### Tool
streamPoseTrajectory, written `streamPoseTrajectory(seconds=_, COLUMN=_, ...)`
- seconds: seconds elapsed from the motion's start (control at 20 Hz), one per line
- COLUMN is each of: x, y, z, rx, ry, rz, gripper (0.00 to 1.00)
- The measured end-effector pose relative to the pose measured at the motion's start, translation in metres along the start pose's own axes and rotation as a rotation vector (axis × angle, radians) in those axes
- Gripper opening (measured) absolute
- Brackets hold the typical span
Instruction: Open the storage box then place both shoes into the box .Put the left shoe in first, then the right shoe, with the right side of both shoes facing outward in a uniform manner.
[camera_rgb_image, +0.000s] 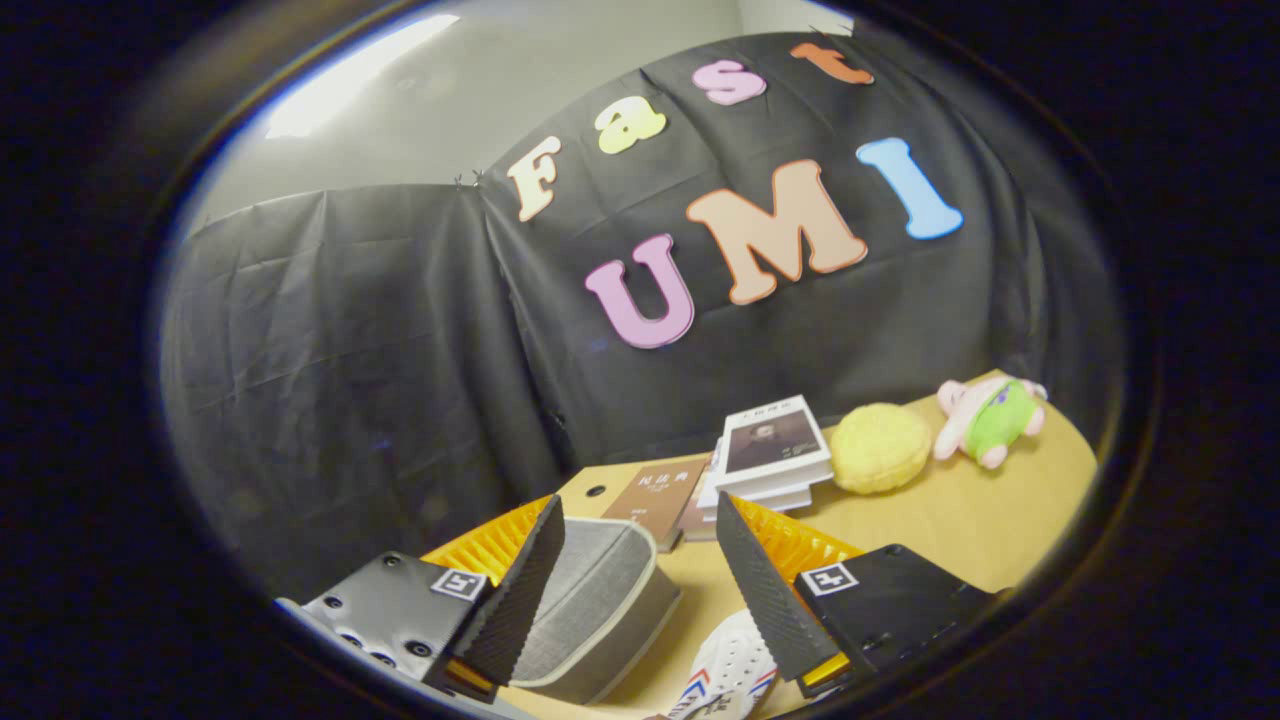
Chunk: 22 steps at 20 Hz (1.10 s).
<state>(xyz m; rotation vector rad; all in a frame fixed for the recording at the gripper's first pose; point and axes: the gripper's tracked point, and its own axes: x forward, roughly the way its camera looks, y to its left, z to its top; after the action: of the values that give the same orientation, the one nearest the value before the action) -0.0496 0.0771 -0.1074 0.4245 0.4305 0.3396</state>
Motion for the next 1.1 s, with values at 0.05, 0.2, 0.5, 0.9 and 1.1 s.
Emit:
streamPoseTrajectory(seconds=0.05, x=0.001, y=0.002, z=-0.011, rx=0.039, ry=0.037, rz=0.022, gripper=0.98)
streamPoseTrajectory(seconds=0.2, x=0.003, y=0.007, z=-0.041, rx=0.148, ry=0.140, rz=0.071, gripper=0.99)
streamPoseTrajectory(seconds=0.5, x=0.001, y=0.023, z=-0.098, rx=0.381, ry=0.350, rz=0.169, gripper=1.00)
streamPoseTrajectory(seconds=0.9, x=0.004, y=0.043, z=-0.147, rx=0.661, ry=0.549, rz=0.258, gripper=0.93)
streamPoseTrajectory(seconds=1.1, x=0.006, y=0.051, z=-0.162, rx=0.728, ry=0.602, rz=0.280, gripper=0.89)
